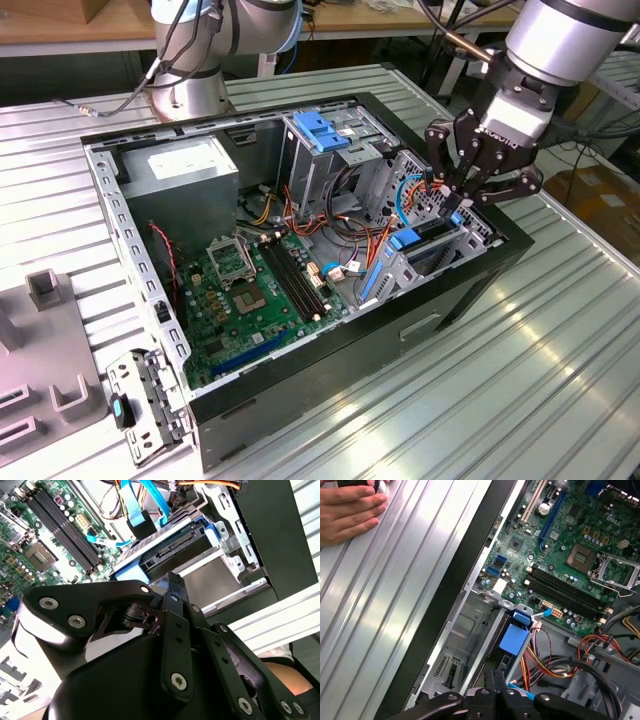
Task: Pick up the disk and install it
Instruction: 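Insert the first disk wire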
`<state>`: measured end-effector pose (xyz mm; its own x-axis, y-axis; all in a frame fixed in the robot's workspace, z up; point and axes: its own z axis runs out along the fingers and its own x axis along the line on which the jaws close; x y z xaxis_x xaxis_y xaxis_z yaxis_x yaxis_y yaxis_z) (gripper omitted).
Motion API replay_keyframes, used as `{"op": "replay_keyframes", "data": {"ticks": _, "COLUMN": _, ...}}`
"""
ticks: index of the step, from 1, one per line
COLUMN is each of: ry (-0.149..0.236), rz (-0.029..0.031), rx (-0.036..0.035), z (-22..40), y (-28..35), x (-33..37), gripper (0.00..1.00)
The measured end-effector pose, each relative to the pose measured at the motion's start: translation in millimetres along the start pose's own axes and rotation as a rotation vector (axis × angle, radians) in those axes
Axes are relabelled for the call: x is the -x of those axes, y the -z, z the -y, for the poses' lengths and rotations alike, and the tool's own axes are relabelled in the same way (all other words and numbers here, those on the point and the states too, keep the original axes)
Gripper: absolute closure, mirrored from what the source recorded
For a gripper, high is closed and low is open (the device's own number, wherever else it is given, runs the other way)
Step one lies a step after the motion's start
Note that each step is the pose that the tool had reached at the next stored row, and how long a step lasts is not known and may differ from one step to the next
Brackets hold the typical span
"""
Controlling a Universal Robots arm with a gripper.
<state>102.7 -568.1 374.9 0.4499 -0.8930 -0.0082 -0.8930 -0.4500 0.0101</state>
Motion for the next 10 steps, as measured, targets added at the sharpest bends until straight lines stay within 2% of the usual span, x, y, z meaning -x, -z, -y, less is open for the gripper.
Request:
{"op": "replay_keyframes", "data": {"ticks": 6, "ry": 0.071, "rz": -0.0008, "rx": 0.0006, "z": 0.1, "y": 0.0, "x": -0.1, "gripper": 0.89}}
{"op": "replay_keyframes", "data": {"ticks": 10, "ry": 0.1, "rz": -0.001, "rx": 0.0008, "z": 6.6, "y": -0.3, "x": -3.3, "gripper": 0.89}}
